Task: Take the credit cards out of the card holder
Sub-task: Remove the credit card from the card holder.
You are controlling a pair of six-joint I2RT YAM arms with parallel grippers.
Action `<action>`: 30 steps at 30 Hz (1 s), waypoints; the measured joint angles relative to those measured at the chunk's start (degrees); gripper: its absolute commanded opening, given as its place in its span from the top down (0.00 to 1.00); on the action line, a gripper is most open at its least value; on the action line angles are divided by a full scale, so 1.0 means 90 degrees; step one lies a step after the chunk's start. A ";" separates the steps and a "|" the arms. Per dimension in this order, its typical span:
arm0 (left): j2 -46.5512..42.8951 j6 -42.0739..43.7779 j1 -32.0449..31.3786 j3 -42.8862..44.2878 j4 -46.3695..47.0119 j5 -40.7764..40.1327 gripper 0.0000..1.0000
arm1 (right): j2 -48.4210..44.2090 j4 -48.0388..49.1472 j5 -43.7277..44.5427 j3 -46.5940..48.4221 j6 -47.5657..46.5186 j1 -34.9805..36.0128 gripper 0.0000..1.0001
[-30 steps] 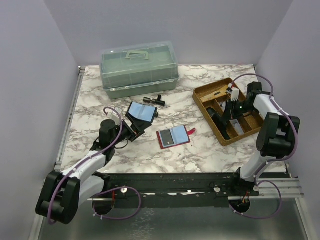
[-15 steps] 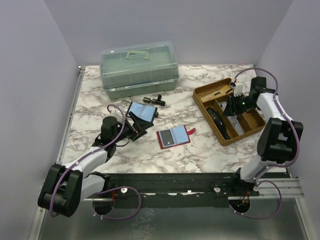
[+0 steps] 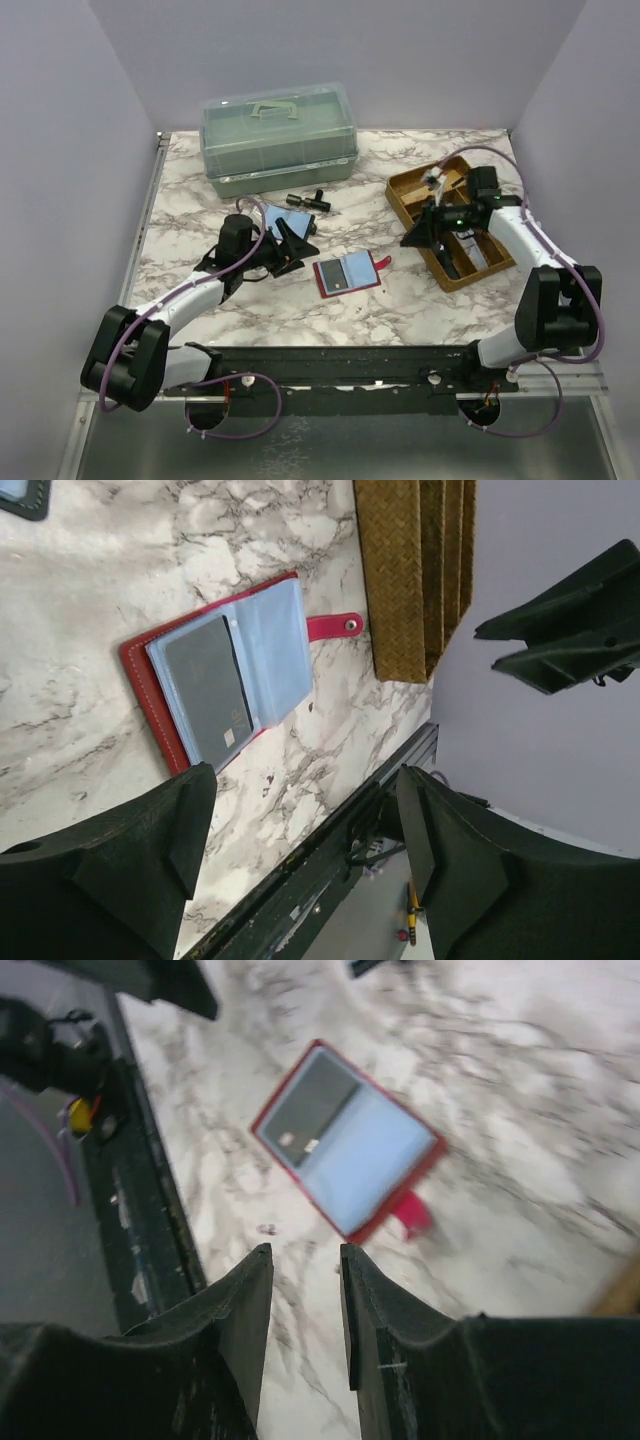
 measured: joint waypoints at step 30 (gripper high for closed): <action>0.0498 0.0342 -0.0940 0.0525 -0.0588 -0.1260 0.29 | 0.1258 0.1547 -0.0648 -0.0357 0.1552 0.2222 0.61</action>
